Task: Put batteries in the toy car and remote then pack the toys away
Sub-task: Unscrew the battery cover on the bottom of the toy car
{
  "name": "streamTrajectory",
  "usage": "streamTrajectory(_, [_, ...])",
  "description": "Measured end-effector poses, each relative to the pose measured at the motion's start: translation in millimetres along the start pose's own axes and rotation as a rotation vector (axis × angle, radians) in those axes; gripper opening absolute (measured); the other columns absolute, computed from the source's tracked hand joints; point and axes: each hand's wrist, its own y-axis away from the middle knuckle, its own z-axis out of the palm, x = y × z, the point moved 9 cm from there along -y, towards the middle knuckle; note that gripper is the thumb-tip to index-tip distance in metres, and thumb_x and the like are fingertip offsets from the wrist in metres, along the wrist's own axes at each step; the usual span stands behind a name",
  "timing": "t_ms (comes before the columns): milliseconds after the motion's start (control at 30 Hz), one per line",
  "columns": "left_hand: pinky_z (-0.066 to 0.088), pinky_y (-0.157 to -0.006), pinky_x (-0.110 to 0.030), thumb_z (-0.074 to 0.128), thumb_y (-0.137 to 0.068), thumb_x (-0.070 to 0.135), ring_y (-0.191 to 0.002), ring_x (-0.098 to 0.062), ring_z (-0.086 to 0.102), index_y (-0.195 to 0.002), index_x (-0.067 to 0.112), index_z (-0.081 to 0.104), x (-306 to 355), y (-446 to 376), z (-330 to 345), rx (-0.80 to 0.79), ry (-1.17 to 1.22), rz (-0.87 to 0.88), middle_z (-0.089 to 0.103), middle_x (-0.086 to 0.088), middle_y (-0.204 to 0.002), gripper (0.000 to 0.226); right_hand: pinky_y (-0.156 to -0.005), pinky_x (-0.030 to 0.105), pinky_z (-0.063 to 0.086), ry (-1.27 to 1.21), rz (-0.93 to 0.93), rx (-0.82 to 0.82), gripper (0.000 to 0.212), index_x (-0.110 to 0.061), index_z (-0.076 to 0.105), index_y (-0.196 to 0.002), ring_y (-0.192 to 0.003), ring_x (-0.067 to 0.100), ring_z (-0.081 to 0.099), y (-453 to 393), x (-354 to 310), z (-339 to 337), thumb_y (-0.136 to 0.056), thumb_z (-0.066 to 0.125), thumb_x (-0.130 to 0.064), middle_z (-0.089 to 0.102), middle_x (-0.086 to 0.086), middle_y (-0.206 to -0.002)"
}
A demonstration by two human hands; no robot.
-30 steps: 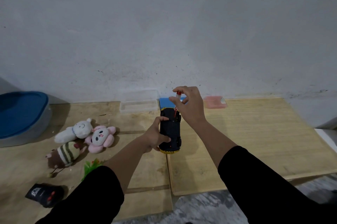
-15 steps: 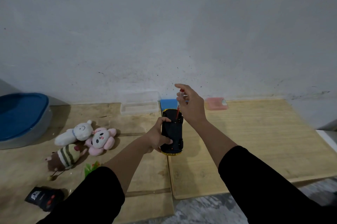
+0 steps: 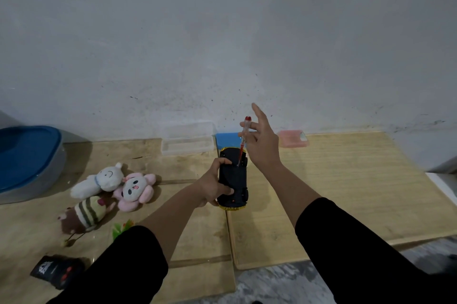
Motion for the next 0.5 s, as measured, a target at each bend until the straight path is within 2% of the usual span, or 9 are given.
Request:
streamTrajectory(100, [0.049,-0.058,-0.038,0.060,-0.082,-0.008,-0.105,-0.039,0.054,-0.116,0.039,0.036,-4,-3,2,0.015,-0.007,-0.003,0.051,-0.014,-0.123,0.064,-0.079,0.029,0.054,0.035,0.019,0.065,0.065,-0.035,0.020,-0.147,-0.087,0.018,0.063,3,12,-10,-0.094,0.054,-0.017,0.060,0.002,-0.096])
streamTrajectory(167, [0.051,-0.059,-0.040,0.061,-0.081,-0.008,-0.106,-0.038,0.054,-0.118,0.039,0.035,-7,-8,4,0.031,-0.021,-0.002,0.050,-0.012,-0.126,0.065,-0.080,0.026,0.047,0.129,0.054,0.052,0.067,-0.034,0.019,-0.147,-0.086,0.021,0.055,8,29,-15,-0.094,0.054,-0.018,0.053,0.009,-0.095])
streamTrajectory(233, [0.053,-0.061,-0.042,0.063,-0.081,-0.006,-0.107,-0.036,0.053,-0.119,0.039,0.033,-10,-12,8,0.052,-0.042,-0.001,0.048,-0.010,-0.127,0.066,-0.070,0.019,0.036,0.255,0.090,0.015,0.062,-0.032,0.021,-0.148,-0.079,0.020,0.045,19,53,-21,-0.095,0.053,-0.024,0.045,0.009,-0.089])
streamTrajectory(300, [0.052,-0.058,-0.039,0.064,-0.081,-0.005,-0.107,-0.035,0.053,-0.120,0.037,0.033,-15,-16,15,0.054,-0.035,-0.006,0.045,-0.009,-0.128,0.066,-0.063,0.017,0.030,0.311,0.147,-0.021,0.059,-0.030,0.024,-0.147,-0.077,0.017,0.040,36,86,-26,-0.095,0.052,-0.027,0.042,0.008,-0.088])
streamTrajectory(400, [0.050,-0.051,-0.029,0.064,-0.081,-0.008,-0.109,-0.031,0.051,-0.123,0.033,0.034,-21,-22,29,0.059,0.002,-0.019,0.041,-0.008,-0.130,0.066,-0.070,0.018,0.026,0.321,0.244,-0.069,0.056,-0.024,0.029,-0.146,-0.082,0.015,0.039,67,138,-35,-0.095,0.053,-0.024,0.043,0.010,-0.093])
streamTrajectory(500, [0.048,-0.053,-0.023,0.062,-0.081,-0.011,-0.110,-0.026,0.050,-0.126,0.029,0.032,-29,-28,41,0.073,0.007,-0.032,0.042,-0.007,-0.131,0.067,-0.070,0.015,0.025,0.363,0.330,-0.138,0.055,-0.018,0.030,-0.145,-0.084,0.015,0.037,89,183,-39,-0.095,0.052,-0.026,0.050,0.020,-0.099])
